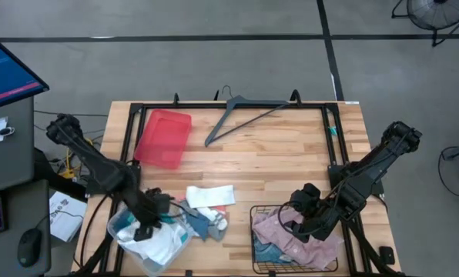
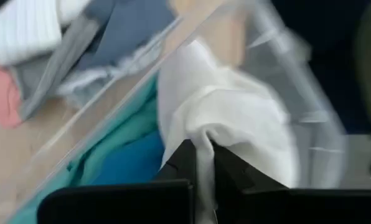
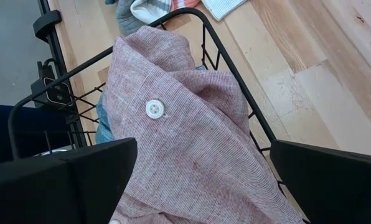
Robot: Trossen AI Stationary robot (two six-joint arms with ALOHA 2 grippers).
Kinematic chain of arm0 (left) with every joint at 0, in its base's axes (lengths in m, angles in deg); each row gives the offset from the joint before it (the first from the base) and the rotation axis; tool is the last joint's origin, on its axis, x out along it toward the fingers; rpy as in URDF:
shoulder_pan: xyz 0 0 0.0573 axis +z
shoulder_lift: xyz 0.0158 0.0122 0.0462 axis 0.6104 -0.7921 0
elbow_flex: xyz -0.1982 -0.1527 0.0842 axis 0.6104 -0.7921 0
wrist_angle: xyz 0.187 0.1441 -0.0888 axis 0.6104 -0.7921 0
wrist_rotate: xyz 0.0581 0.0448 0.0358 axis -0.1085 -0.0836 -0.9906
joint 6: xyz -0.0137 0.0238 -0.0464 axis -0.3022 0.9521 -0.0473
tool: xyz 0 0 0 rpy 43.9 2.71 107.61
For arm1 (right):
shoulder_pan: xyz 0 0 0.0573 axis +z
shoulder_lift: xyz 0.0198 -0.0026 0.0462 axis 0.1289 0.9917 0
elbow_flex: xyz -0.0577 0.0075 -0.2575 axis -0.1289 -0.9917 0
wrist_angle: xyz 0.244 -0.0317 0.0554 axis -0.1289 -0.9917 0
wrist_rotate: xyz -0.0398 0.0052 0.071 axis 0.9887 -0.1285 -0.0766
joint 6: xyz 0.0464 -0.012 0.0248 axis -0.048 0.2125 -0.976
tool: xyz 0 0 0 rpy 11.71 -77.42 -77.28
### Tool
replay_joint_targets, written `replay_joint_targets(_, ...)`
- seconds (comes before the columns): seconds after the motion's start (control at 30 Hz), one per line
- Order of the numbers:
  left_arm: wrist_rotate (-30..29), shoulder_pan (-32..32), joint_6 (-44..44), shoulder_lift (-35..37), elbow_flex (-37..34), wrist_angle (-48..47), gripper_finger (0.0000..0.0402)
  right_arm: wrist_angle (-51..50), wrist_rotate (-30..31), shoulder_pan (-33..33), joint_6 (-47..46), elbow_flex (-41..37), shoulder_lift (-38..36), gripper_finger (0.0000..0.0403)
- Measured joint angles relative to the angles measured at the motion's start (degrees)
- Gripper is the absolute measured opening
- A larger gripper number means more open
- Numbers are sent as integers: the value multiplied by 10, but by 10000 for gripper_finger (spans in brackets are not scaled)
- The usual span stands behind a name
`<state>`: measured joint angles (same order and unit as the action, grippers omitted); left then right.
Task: Pick & Place Cloths
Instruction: Put the white shorts into the transparent bin
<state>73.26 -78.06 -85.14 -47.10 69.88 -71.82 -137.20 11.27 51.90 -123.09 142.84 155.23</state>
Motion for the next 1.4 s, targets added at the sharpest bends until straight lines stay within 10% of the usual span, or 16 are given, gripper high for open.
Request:
replay_joint_targets(0.4, 4, 0, -12, 140, 2, 72, 128, 0, 1, 0, 0, 0, 0, 363)
replay_joint_targets(0.6, 108, -2, -75, 142, 2, 77, 181, 0, 18, 0, 3, 0, 0, 363)
replay_joint_targets(0.97, 32, -66, -72, 52, -40, 97, 12, 0, 30, 0, 10, 0, 0, 363)
replay_joint_targets(1.4, 12, -68, -115, -137, -86, 108, 1, 1, 30, 0, 13, 0, 0, 363)
